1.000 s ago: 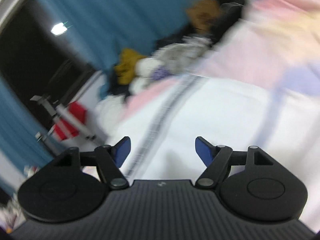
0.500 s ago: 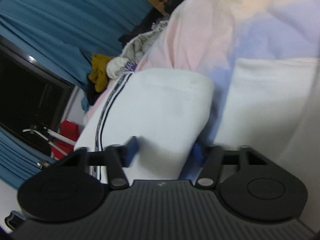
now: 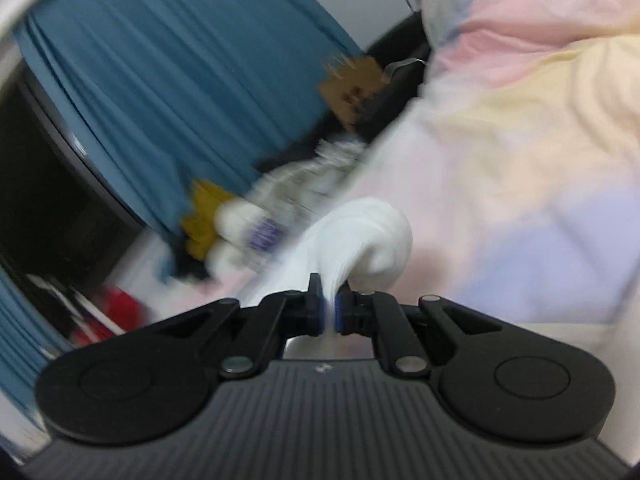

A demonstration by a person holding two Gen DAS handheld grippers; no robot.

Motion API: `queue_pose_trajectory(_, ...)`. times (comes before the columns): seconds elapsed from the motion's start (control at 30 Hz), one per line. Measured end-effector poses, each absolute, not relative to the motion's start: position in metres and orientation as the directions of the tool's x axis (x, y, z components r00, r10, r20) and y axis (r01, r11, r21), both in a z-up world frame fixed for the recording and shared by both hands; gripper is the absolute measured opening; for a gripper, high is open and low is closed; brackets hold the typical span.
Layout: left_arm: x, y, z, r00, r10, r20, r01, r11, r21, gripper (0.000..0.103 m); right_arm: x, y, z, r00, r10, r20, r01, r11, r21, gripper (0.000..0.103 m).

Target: Fold clothes

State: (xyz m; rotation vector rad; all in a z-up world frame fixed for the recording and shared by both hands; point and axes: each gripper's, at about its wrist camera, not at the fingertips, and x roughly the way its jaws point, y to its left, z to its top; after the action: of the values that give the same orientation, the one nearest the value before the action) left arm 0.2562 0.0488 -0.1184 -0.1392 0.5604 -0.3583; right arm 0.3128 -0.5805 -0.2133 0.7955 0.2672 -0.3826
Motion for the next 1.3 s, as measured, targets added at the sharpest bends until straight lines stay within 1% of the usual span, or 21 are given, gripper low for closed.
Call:
queue_pose_trajectory(0.07, 0.254, 0.049, -0.122, 0.772, -0.375, -0.513, 0.298, 0.927, -0.229, 0.014, 0.323, -0.582, -0.235, 0.861, -0.186, -0.474, 0.472, 0.641, 0.605, 0.01)
queue_pose_trajectory(0.1, 0.254, 0.051, -0.125, 0.766, -0.374, -0.523, 0.284, 0.926, -0.247, 0.016, 0.326, -0.583, -0.243, 0.848, -0.169, -0.502, 0.481, 0.641, 0.598, 0.011)
queue_pose_trajectory(0.2, 0.244, 0.059, -0.122, 0.766, -0.379, -0.519, 0.256, 0.921, -0.295, 0.024, 0.321, -0.587, -0.237, 0.859, -0.158, -0.488, 0.468, 0.631, 0.619, 0.014)
queue_pose_trajectory(0.23, 0.24, 0.061, -0.12, 0.768, -0.379, -0.516, 0.248, 0.919, -0.306, 0.027, 0.317, -0.587, -0.234, 0.86, -0.156, -0.485, 0.466, 0.627, 0.624, 0.017)
queue_pose_trajectory(0.3, 0.23, 0.066, -0.116, 0.773, -0.379, -0.508, 0.232, 0.915, -0.329, 0.041, 0.303, -0.587, -0.227, 0.862, -0.152, -0.483, 0.465, 0.617, 0.635, 0.02)
queue_pose_trajectory(0.33, 0.222, 0.07, -0.113, 0.777, -0.379, -0.502, 0.221, 0.912, -0.347, 0.044, 0.295, -0.586, -0.223, 0.862, -0.153, -0.482, 0.466, 0.612, 0.639, 0.022)
queue_pose_trajectory(0.43, 0.196, 0.084, -0.104, 0.78, -0.366, -0.507, 0.177, 0.907, -0.383, 0.049, 0.268, -0.584, -0.212, 0.865, -0.158, -0.477, 0.472, 0.58, 0.664, 0.023)
queue_pose_trajectory(0.47, 0.187, 0.089, -0.101, 0.78, -0.361, -0.51, 0.161, 0.905, -0.394, 0.054, 0.257, -0.582, -0.208, 0.869, -0.156, -0.47, 0.469, 0.566, 0.678, 0.023)
queue_pose_trajectory(0.53, 0.164, 0.101, -0.096, 0.784, -0.339, -0.521, 0.122, 0.905, -0.407, 0.056, 0.233, -0.574, -0.201, 0.878, -0.152, -0.454, 0.457, 0.545, 0.703, 0.023)
queue_pose_trajectory(0.6, 0.14, 0.114, -0.09, 0.789, -0.311, -0.53, 0.08, 0.907, -0.413, 0.06, 0.209, -0.571, -0.194, 0.881, -0.159, -0.446, 0.457, 0.527, 0.716, 0.029)
queue_pose_trajectory(0.67, 0.115, 0.129, -0.081, 0.791, -0.292, -0.538, 0.038, 0.901, -0.433, 0.063, 0.185, -0.572, -0.189, 0.88, -0.17, -0.444, 0.464, 0.511, 0.724, 0.044)
queue_pose_trajectory(0.77, 0.079, 0.149, -0.068, 0.788, -0.261, -0.557, -0.038, 0.883, -0.467, 0.073, 0.158, -0.577, -0.187, 0.87, -0.188, -0.456, 0.487, 0.472, 0.735, 0.055)
queue_pose_trajectory(0.83, 0.055, 0.162, -0.059, 0.785, -0.241, -0.57, -0.088, 0.868, -0.488, 0.074, 0.142, -0.582, -0.187, 0.86, -0.197, -0.472, 0.508, 0.435, 0.744, 0.062)
queue_pose_trajectory(0.87, 0.043, 0.169, -0.055, 0.783, -0.231, -0.578, -0.116, 0.858, -0.5, 0.079, 0.137, -0.586, -0.191, 0.85, -0.197, -0.488, 0.524, 0.402, 0.751, 0.063)
queue_pose_trajectory(0.9, 0.035, 0.177, -0.054, 0.775, -0.223, -0.592, -0.156, 0.839, -0.521, 0.082, 0.133, -0.589, -0.195, 0.842, -0.197, -0.503, 0.539, 0.374, 0.755, 0.063)
queue_pose_trajectory(1.07, -0.007, 0.216, -0.051, 0.727, -0.191, -0.66, -0.356, 0.717, -0.6, 0.084, 0.142, -0.599, -0.219, 0.81, -0.153, -0.566, 0.576, 0.387, 0.72, 0.063)
queue_pose_trajectory(1.17, -0.021, 0.232, -0.054, 0.711, -0.179, -0.68, -0.428, 0.656, -0.621, 0.084, 0.151, -0.603, -0.238, 0.808, -0.12, -0.577, 0.574, 0.38, 0.726, 0.061)
queue_pose_trajectory(1.2, -0.022, 0.235, -0.054, 0.71, -0.17, -0.683, -0.444, 0.645, -0.622, 0.084, 0.154, -0.605, -0.243, 0.811, -0.114, -0.573, 0.569, 0.381, 0.729, 0.059)
queue_pose_trajectory(1.23, -0.022, 0.237, -0.055, 0.709, -0.163, -0.686, -0.458, 0.633, -0.624, 0.085, 0.158, -0.607, -0.246, 0.818, -0.108, -0.566, 0.558, 0.389, 0.733, 0.05)
queue_pose_trajectory(1.27, -0.02, 0.238, -0.06, 0.71, -0.168, -0.684, -0.468, 0.614, -0.636, 0.085, 0.161, -0.607, -0.247, 0.828, -0.103, -0.552, 0.542, 0.402, 0.738, 0.029)
queue_pose_trajectory(1.3, -0.017, 0.238, -0.064, 0.71, -0.174, -0.682, -0.477, 0.594, -0.648, 0.085, 0.162, -0.607, -0.245, 0.837, -0.103, -0.537, 0.526, 0.419, 0.74, 0.021)
